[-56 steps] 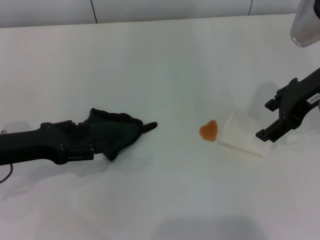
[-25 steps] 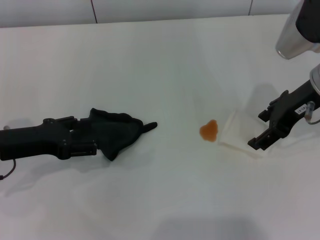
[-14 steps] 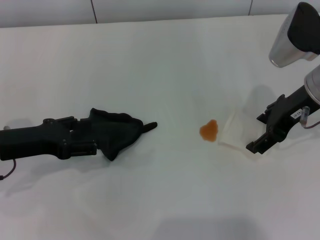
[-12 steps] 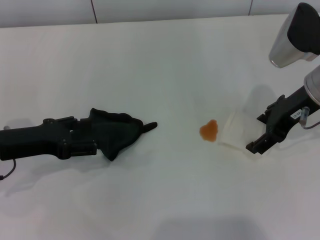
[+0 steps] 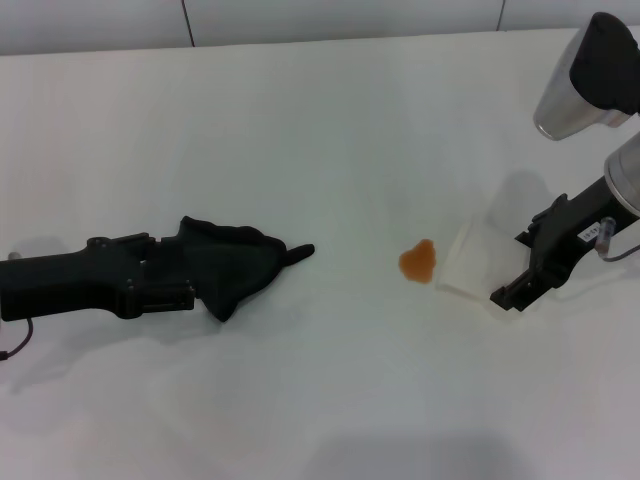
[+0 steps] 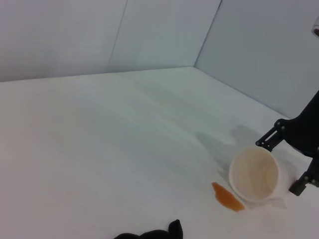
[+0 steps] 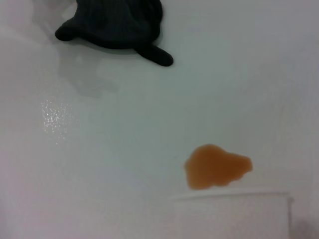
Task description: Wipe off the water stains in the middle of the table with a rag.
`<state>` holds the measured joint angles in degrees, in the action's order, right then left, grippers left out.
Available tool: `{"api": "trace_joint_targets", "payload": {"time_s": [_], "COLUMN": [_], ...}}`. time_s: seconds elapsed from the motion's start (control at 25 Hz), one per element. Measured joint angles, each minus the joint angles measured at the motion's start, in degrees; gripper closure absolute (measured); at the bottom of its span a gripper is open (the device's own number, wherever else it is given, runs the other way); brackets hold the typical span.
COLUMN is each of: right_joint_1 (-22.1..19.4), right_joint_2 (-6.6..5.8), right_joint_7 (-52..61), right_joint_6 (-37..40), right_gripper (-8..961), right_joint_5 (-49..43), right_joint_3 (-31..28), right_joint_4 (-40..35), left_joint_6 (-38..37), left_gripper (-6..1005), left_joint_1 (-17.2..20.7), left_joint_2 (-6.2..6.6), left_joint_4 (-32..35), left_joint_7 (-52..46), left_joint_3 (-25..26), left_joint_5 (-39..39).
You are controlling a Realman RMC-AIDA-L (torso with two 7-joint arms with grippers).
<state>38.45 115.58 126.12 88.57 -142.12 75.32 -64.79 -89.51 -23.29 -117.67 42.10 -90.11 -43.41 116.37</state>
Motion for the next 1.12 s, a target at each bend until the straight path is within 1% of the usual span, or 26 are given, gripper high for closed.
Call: {"api": "trace_joint_targets", "payload": {"time_s": [0.2,0.4,0.88,1.04,1.12], "right_joint_1": [-0.1,0.1,0.2,0.1,-0.2], "right_joint_2": [0.00,0.00,-0.14,-0.27,-0.27], "right_joint_7": [0.0,0.0,0.0,-0.1,0.1], "right_joint_6": [-0.4,-0.8,-0.6,-0.5,-0.4], "right_gripper": [119,225,283,316,331], "right_joint_5": [-0.3,-0.5,-0.4,-0.1,0.0], "right_joint_3": [0.8,1.2,1.2,0.8,0.4], "right_joint_4": [-0.3,0.0,-0.4,-3.3,-6.1], "left_joint_6": [0.0,0.0,0.0,0.0,0.0], "left_gripper": [125,125,125,125,125], "left_joint_1": [0.0,-0.1,-0.5,-0.6,-0.6], "left_joint_2": [-0.01,-0.01,-0.01,0.05,0.09], "left_joint_4": [0.0,0.0,0.0,0.0,0.0], "left_joint_7": [-0.1,-0.1,-0.1,-0.1,-0.1], "left_joint_3": [0.1,0.2,0.2,0.2,0.1], "left_joint_5": [0.0,0.0,0.0,0.0,0.0]}}
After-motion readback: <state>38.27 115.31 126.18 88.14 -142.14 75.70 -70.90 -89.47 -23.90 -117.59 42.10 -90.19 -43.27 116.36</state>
